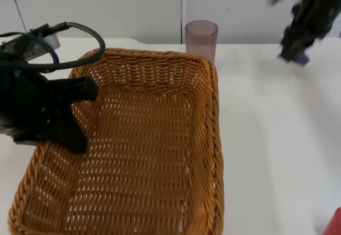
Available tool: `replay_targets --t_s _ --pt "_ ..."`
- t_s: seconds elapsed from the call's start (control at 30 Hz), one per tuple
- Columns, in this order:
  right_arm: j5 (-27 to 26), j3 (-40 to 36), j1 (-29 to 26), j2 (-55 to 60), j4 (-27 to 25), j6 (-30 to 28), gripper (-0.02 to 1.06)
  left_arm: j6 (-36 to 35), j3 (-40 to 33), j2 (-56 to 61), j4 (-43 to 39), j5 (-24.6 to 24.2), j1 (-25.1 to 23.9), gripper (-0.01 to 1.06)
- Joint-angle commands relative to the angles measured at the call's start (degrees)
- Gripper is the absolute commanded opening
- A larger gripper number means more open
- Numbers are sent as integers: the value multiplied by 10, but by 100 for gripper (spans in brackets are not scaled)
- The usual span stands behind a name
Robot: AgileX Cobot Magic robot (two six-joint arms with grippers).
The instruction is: Pick up the basket with the left hand and place the triangular block into the basket with the right hand.
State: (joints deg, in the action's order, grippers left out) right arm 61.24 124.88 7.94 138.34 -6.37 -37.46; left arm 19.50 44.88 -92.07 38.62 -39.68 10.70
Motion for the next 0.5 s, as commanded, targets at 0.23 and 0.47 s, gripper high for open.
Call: replay_targets --t_s 0.23,0.47 --pt "87 2 2 -130 2 118 0 1 0 8 10 -4 -2 0" --pt "87 -29 16 -183 57 196 0 1 0 8 10 -4 -2 0"
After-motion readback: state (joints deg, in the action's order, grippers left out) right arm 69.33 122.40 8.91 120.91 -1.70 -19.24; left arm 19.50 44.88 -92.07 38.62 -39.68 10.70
